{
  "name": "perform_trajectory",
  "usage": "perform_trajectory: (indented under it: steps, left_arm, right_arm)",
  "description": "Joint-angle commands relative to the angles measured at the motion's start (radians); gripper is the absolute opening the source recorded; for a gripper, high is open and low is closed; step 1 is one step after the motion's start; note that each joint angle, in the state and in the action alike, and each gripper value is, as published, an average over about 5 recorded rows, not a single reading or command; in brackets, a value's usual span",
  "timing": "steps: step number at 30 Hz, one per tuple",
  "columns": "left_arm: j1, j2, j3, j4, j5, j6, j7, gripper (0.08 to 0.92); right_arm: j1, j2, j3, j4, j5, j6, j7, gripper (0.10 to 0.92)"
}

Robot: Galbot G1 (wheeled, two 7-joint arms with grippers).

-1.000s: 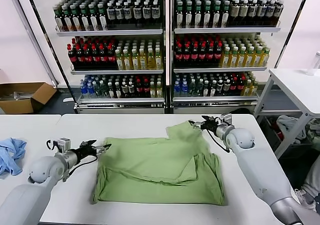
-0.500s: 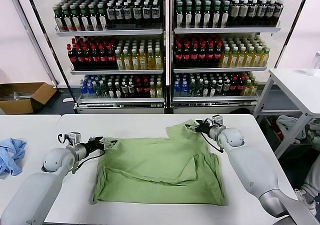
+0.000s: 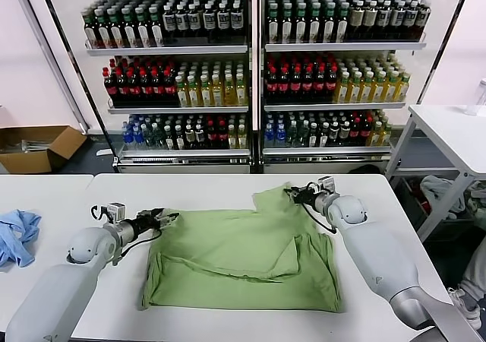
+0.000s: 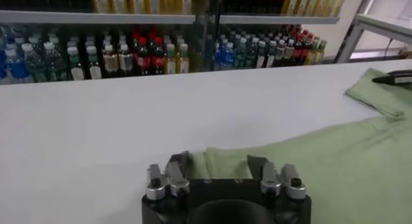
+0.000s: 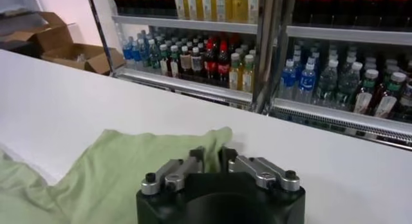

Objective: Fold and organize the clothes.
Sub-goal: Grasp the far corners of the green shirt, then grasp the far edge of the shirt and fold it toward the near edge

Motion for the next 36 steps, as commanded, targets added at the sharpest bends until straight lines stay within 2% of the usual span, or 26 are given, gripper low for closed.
perform_trajectory:
  steps: [1, 8, 13, 16, 26, 36]
  left_arm:
    - [0.012, 0.0, 0.01, -0.005, 0.011, -0.011, 0.01, 0.498]
    - [0.018, 0.012, -0.009, -0.058, 0.024, -0.042, 0.014, 0.299]
    - [0.035, 0.026, -0.031, -0.1, 0.027, -0.042, 0.024, 0.154]
    - [0.06, 0.032, -0.059, -0.14, 0.026, -0.046, 0.023, 0.1]
    - [0.22, 0.063, -0.186, -0.338, 0.019, -0.07, 0.0, 0.091]
    - [0.404, 0.066, -0.28, -0.533, 0.051, -0.074, -0.012, 0.091]
  right_arm:
    - [-0.004, 0.003, 0.005, 0.011, 0.001, -0.001, 0.003, 0.112]
    - [-0.051, -0.014, 0.058, 0.108, 0.044, 0.0, 0.005, 0.106]
    - [-0.109, -0.044, 0.101, 0.245, 0.101, -0.007, 0.012, 0.106]
    - [-0.163, -0.065, 0.137, 0.348, 0.14, -0.022, 0.027, 0.106]
    - [-0.406, -0.158, 0.259, 0.738, 0.218, -0.067, 0.078, 0.106]
    - [-0.713, -0.233, 0.447, 1.031, 0.254, -0.089, 0.103, 0.106]
